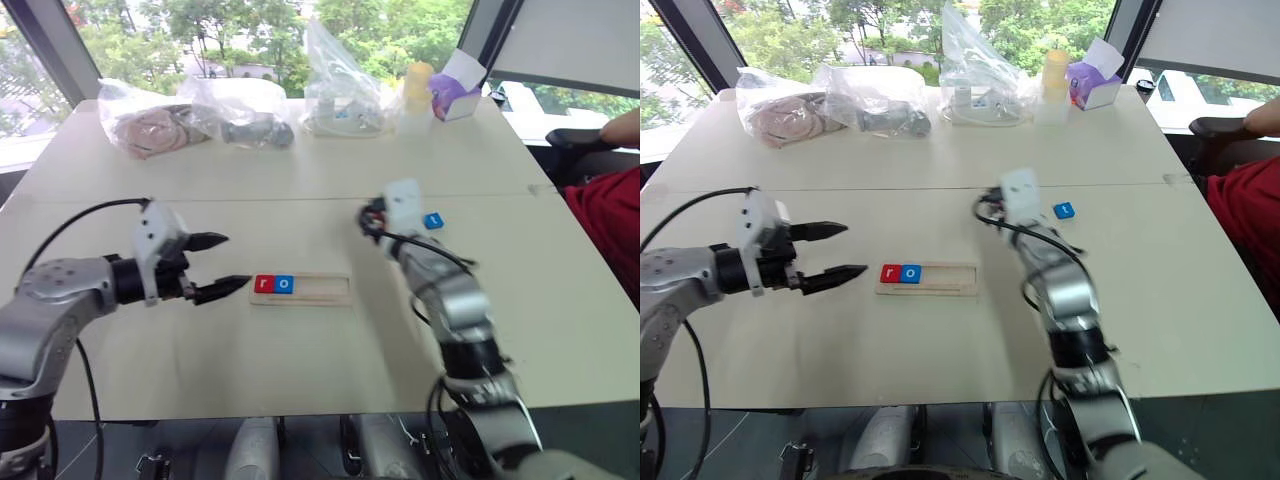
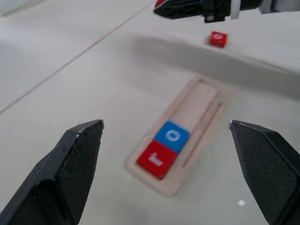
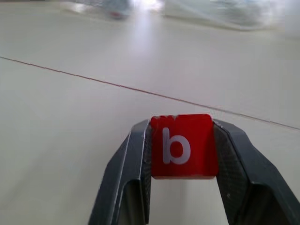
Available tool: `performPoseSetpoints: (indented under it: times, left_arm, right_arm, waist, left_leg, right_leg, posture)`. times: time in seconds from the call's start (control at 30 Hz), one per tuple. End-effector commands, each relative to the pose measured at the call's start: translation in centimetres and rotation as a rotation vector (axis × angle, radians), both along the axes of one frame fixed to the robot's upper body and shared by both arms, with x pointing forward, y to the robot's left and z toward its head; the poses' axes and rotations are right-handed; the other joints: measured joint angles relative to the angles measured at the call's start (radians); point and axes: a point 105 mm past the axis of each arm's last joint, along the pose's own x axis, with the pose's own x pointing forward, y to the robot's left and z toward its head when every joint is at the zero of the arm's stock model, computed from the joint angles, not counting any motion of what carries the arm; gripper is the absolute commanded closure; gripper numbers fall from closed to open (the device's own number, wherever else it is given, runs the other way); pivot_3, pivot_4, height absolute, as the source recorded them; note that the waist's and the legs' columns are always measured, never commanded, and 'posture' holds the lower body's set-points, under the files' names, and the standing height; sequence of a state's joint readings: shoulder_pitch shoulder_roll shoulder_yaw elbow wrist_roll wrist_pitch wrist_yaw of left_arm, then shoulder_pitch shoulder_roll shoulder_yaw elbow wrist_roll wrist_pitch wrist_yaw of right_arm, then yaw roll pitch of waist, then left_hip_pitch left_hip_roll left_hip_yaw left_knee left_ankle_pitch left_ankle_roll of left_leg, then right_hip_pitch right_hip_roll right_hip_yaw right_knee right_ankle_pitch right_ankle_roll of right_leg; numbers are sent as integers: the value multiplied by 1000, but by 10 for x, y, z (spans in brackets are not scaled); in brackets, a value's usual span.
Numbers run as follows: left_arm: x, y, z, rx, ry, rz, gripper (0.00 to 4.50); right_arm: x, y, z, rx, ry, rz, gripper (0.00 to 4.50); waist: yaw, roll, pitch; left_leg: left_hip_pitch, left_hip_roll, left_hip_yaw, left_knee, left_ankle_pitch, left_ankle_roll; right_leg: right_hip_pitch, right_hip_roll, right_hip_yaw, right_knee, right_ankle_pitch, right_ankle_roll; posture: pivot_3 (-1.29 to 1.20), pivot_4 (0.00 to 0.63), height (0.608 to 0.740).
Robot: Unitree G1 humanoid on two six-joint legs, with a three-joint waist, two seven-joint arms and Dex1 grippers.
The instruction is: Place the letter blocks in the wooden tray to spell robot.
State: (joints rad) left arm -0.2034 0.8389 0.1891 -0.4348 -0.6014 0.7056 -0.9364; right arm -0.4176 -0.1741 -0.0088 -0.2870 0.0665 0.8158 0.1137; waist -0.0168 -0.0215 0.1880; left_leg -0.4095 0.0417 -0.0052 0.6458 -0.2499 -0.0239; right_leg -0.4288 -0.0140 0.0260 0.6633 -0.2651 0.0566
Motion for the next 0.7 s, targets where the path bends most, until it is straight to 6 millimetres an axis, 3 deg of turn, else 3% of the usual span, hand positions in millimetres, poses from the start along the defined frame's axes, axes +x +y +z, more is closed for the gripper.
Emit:
performPoseSetpoints:
  times: [0.03, 0.2, 0.43, 0.57, 0.7]
  left_arm:
    - [-5, -16, 0, -10, -2, -69, 0]
    - [5, -20, -4, -8, 7, -87, 0]
    - [13, -21, -5, 12, 1, -113, 0]
    - [17, -22, -5, 7, -7, -108, 0]
    - [16, -22, -5, 4, -9, -103, 0]
  right_arm:
    - [-41, -19, 18, 48, -25, -82, 3276]
    - [-84, -47, -4, 27, 81, -276, 3276]
    - [-95, -37, -36, 85, 238, -309, 3276]
    - [-90, -37, -54, 153, 313, -335, 3276]
    - [-86, -37, -54, 148, 296, -315, 1333]
  waist:
    - [-4, 0, 0]
    - [-11, 1, 0]
    - [-28, 1, 0]
    - [-26, 0, 0]
    - [-27, 0, 0]
  left_leg:
    - [1, 0, 0, 0, 0, 0]
    - [3, 2, -1, 0, 1, -1]
    - [4, 2, 1, 1, 2, -2]
    - [3, 2, 0, 1, 2, -2]
    - [2, 1, 1, 1, 2, -2]
  right_leg:
    - [0, 1, 0, 0, 0, 0]
    - [0, 5, 0, 2, 1, -5]
    - [0, 5, 0, 1, 0, -7]
    - [0, 5, 0, 1, 1, -7]
    - [0, 4, 0, 0, 0, -6]
  posture:
    - [0, 150, 740]
    - [0, 150, 740]
    - [0, 150, 740]
    - [0, 150, 740]
    - [0, 150, 740]
